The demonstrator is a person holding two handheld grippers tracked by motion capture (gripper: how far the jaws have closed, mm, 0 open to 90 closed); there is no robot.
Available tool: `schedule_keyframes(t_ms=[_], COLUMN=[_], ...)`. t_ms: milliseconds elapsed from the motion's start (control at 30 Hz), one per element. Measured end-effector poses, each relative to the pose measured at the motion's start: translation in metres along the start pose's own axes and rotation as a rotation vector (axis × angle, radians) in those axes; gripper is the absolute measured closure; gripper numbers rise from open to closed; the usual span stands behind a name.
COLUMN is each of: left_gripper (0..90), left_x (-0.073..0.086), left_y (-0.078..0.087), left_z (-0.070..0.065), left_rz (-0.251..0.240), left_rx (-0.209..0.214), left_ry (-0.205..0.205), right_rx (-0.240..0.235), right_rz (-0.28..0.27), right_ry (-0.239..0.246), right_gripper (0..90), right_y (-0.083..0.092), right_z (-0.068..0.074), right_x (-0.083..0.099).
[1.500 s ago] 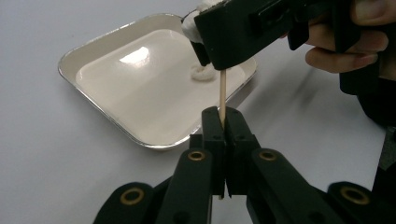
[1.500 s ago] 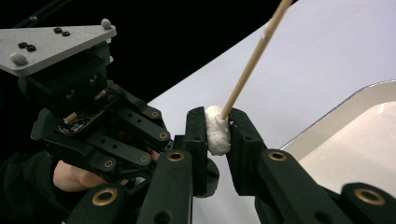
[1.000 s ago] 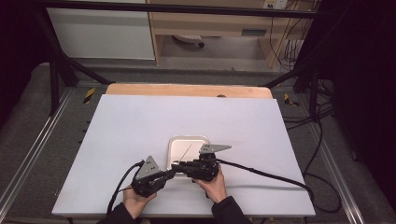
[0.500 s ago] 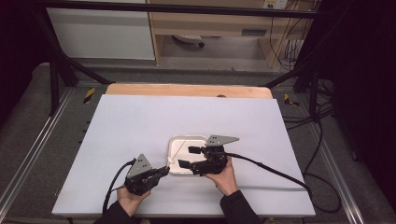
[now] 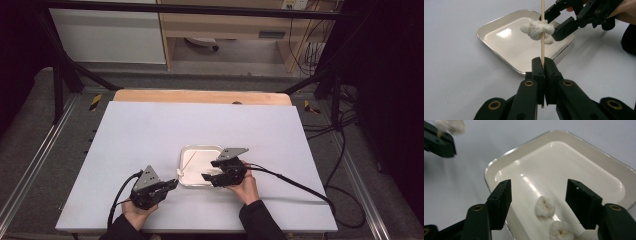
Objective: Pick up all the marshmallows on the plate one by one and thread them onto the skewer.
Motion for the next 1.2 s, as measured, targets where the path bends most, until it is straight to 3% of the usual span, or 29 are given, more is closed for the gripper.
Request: schedule_keyframes(t_ms=[267, 533, 667, 900, 1200], left_gripper=[88.3, 88.3, 88.2, 88.2, 88.3], left_x=[0.001, 0.001, 0.001, 0.001, 0.001], left_y=[-0.001, -0.002, -0.001, -0.001, 0.0], left_z=[0.001, 0.001, 0.001, 0.0, -0.002], left_rz=[0.011, 0.015, 0.016, 0.011, 0.002], left_rx=[0.003, 0.009, 0.01, 0.012, 0.018], left_ry=[0.006, 0.005, 0.002, -0.001, -0.013], right_rx=[0.047, 0.069, 0.063, 0.036, -0.06], right_rz=[0.06, 0.047, 0.046, 0.004, -0.143], right_ry=[0.051, 0.08, 0.06, 0.028, -0.044], right_gripper=[57.1, 67.6, 69.3, 69.9, 69.8], right_y=[-0.011, -0.013, -0.012, 0.001, 0.038], right_z=[-0.002, -0.001, -0.001, 0.0, 0.003], right_x=[0.008, 0.01, 0.009, 0.002, -0.019])
Point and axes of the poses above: each handheld gripper's, and its own axes: y roughly backward along the jaws, x roughly out of its underside, z roughly to its left, the point moved 1 cm from there along -y, roughly forward along the jaws, and after that the axes turned 3 degrees about z, right-handed, at the moved point
